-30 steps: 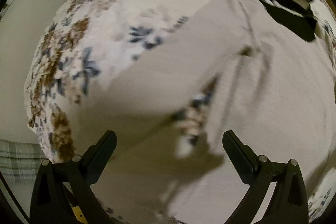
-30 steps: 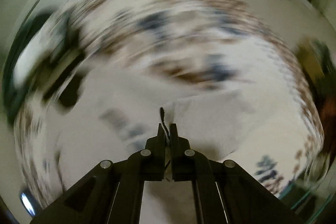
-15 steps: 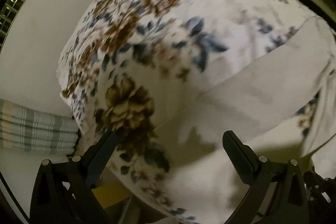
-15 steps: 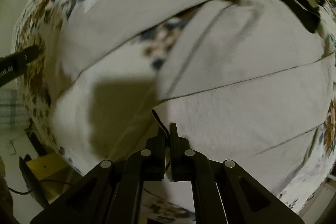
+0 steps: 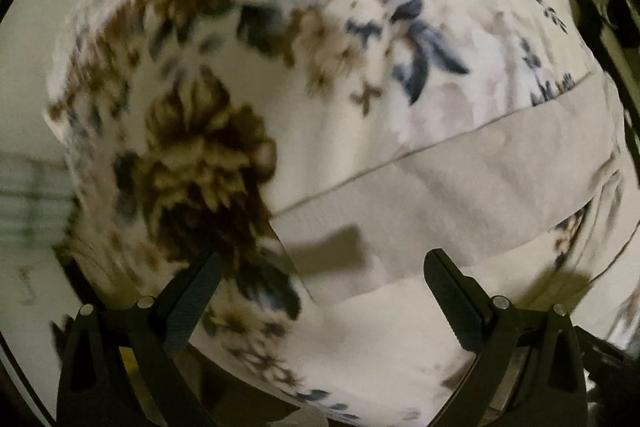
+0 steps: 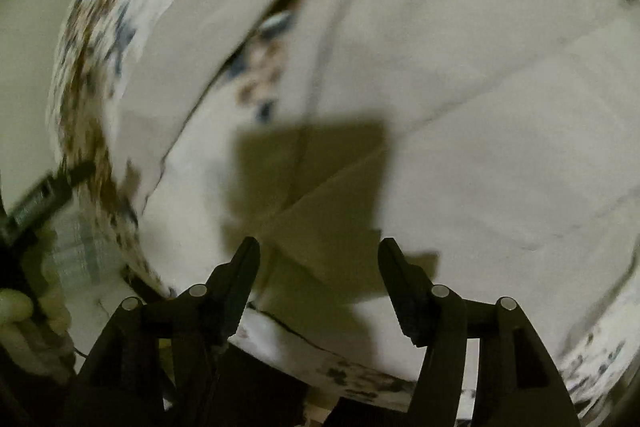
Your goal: Fold small clothes
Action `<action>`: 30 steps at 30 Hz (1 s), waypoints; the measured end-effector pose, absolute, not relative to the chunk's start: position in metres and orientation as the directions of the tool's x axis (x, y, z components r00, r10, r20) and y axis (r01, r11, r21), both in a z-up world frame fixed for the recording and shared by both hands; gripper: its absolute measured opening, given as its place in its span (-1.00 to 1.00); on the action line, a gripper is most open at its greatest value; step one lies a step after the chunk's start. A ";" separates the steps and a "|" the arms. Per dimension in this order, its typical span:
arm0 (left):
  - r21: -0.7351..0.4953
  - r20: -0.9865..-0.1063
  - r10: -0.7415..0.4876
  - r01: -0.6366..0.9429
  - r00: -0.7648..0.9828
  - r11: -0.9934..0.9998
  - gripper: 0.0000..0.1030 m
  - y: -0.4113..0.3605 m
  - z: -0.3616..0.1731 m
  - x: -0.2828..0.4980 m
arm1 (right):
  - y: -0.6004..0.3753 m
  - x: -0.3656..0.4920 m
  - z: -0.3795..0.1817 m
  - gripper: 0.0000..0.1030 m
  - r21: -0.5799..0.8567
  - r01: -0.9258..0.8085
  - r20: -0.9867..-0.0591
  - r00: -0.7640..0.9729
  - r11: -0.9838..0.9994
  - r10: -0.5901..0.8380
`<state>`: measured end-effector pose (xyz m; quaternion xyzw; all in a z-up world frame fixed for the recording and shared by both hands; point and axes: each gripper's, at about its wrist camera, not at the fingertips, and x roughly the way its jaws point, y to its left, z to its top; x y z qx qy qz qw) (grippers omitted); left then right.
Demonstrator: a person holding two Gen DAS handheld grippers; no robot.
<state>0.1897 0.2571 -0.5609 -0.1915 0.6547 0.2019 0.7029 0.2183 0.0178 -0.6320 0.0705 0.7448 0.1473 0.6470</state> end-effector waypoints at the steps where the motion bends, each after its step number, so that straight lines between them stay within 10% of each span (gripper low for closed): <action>1: -0.044 -0.998 -0.013 -0.564 0.059 0.825 1.00 0.265 -0.567 0.186 | 0.007 0.222 -0.631 0.24 0.314 -0.050 -0.942 -0.145 0.948 0.304; 10: -0.155 -0.986 -0.148 -0.695 0.071 0.702 0.72 0.302 -0.619 0.170 | -0.068 0.230 -0.624 0.24 0.257 0.188 -0.955 -0.102 0.948 0.279; 14: -0.117 -0.993 -0.096 -0.648 0.068 0.752 0.04 0.293 -0.625 0.184 | -0.073 0.225 -0.634 0.24 0.231 0.229 -0.955 -0.132 0.946 0.265; 16: -0.136 -0.990 -0.092 -0.624 0.103 0.770 -0.91 0.288 -0.617 0.188 | -0.064 0.224 -0.635 0.24 0.208 0.237 -0.960 -0.137 0.949 0.245; 30: 0.011 -0.904 0.097 -0.205 0.415 0.979 -0.94 0.172 -0.465 0.192 | -0.126 0.198 -0.588 0.24 0.243 0.254 -0.966 -0.027 0.936 0.258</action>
